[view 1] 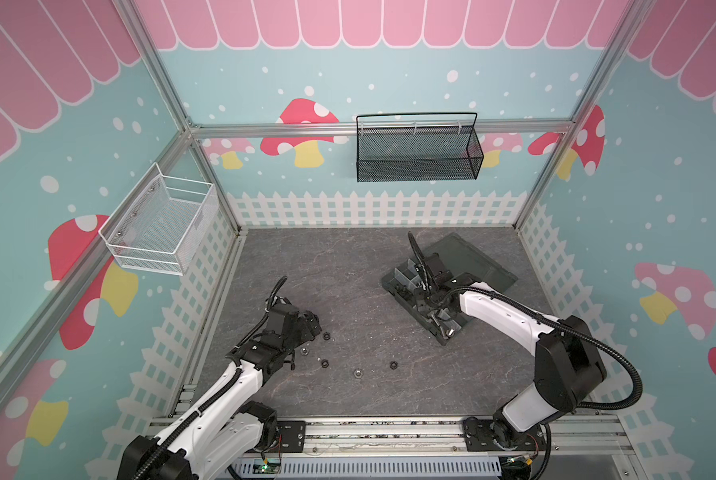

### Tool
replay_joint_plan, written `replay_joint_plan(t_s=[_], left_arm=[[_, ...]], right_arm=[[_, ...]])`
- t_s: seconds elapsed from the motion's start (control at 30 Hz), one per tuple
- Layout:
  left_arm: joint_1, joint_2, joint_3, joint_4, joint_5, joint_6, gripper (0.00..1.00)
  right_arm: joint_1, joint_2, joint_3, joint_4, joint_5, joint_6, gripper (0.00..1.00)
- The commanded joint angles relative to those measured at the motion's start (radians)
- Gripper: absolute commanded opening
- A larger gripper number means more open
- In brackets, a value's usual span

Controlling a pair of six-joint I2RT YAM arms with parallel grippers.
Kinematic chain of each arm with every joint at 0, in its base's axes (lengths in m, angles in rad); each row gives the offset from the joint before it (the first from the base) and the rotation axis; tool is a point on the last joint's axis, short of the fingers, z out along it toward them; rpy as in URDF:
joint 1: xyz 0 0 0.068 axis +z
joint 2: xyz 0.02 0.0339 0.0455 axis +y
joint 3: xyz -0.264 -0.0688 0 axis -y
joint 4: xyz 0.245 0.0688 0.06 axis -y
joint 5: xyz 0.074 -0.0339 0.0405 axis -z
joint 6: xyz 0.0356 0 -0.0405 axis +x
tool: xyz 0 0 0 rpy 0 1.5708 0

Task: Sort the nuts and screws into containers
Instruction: 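Carry the hex nut to the box while the left arm shifts toward nuts, then open the right gripper to drop the hex nut into the compartment, then move the right gripper down to a silver hex nut near the table edge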

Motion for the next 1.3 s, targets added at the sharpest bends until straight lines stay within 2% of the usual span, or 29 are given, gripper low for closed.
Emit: replay_joint_plan(t_s=[0.0, 0.13, 0.4, 0.47, 0.67, 0.9, 1.1, 1.27], left_arm=[[-0.044, 0.012, 0.043, -0.049, -0.084, 0.019, 0.94], [-0.082, 0.025, 0.053, -0.079, -0.112, 0.012, 0.92], [-0.092, 0.051, 0.062, -0.124, -0.125, 0.023, 0.89], [-0.092, 0.055, 0.062, -0.132, -0.130, 0.025, 0.89], [-0.091, 0.065, 0.057, -0.146, -0.135, 0.026, 0.87], [-0.091, 0.084, 0.060, -0.158, -0.142, 0.017, 0.87], [-0.091, 0.085, 0.066, -0.156, -0.159, 0.010, 0.89], [-0.088, 0.087, 0.060, -0.156, -0.169, -0.007, 0.91]], right_arm=[[-0.054, -0.033, -0.031, 0.033, -0.005, -0.009, 0.00], [-0.106, -0.013, -0.030, 0.051, -0.016, -0.037, 0.00], [-0.164, 0.064, 0.003, 0.088, -0.069, -0.081, 0.00], [-0.165, 0.088, 0.011, 0.091, -0.074, -0.087, 0.05], [-0.167, 0.118, 0.026, 0.090, -0.073, -0.094, 0.29], [-0.167, 0.076, 0.022, 0.065, -0.059, -0.095, 0.39], [-0.141, -0.007, -0.002, 0.039, -0.069, -0.080, 0.40], [-0.018, -0.078, -0.024, 0.024, -0.071, -0.042, 0.40]])
